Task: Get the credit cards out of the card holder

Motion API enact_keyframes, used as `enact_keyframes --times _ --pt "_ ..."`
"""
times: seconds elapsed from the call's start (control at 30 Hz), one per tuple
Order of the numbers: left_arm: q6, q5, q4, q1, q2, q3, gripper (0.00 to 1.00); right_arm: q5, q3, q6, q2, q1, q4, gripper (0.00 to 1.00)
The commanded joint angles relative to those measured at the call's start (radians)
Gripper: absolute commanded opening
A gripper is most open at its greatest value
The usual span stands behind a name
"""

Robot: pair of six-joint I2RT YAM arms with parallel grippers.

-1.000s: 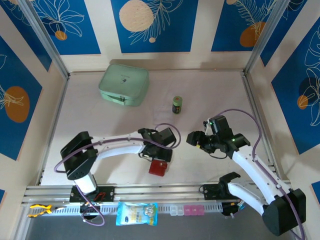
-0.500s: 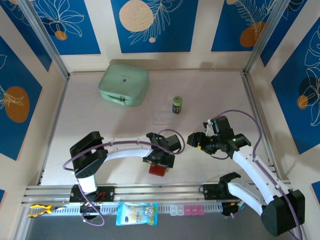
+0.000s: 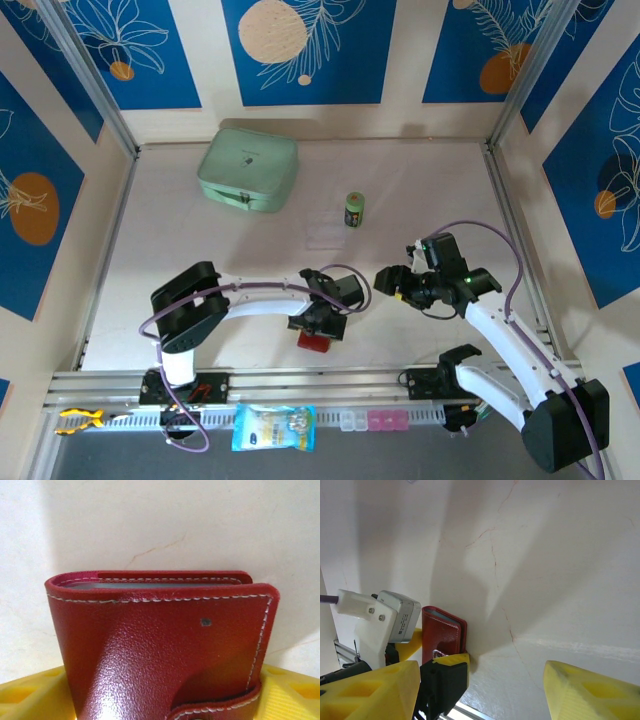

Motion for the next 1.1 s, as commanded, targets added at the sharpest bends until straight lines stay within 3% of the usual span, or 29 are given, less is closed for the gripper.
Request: enact_keyframes --times 0.0,0.23,0.53,0.77,1.07 --pt "0.009 -0.007 -0.032 -0.008 0.022 0.026 0.76 -0.030 -0.003 -0.013 -0.015 -0.003 -0.016 0.66" --pt "0.048 -0.043 -0.064 0.030 -0.002 0.071 0.73 -0.023 0.013 -0.019 -0.009 -0.004 -0.016 0.66" --pt "0.122 -0.029 -0.043 0.159 0.018 0.137 0.72 -0.018 0.055 -0.037 0.038 -0.004 -0.010 0.66" --pt "0.129 0.014 0.016 0.248 0.043 0.128 0.71 -0.027 0.084 -0.050 0.084 -0.003 0.002 0.66" --pt "0.107 0.103 0.079 0.277 0.085 0.125 0.77 -0.048 0.082 -0.055 0.120 0.001 0.022 0.66"
